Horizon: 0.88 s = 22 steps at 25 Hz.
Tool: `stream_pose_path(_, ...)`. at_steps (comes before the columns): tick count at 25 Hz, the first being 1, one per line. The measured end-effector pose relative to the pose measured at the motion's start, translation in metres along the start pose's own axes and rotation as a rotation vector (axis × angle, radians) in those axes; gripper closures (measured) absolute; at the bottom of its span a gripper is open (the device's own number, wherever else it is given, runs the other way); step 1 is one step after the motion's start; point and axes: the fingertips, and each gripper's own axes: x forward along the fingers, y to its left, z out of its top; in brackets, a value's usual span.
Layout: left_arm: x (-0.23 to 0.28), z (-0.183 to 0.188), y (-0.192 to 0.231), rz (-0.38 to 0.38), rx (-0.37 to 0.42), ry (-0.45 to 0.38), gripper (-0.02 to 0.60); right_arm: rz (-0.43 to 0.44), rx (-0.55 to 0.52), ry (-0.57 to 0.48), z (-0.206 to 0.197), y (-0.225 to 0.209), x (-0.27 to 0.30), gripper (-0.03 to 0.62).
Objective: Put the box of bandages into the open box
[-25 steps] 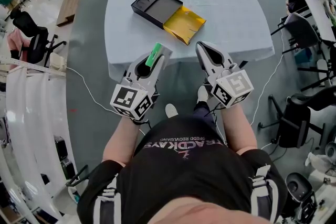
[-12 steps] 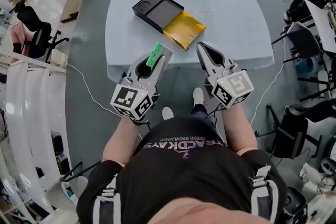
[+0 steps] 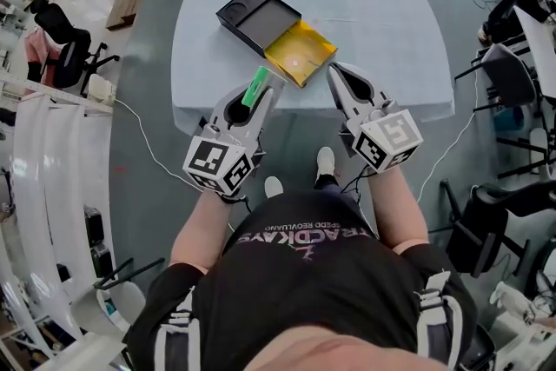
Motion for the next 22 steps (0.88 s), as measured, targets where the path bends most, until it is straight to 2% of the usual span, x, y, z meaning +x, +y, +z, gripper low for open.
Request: stream_pose_path(22,0.055,0.002,-0.012,0.105,0.012,-0.002,0.480,0.095,0.022,-0.013,0.010,-0.066,0.016,0.583)
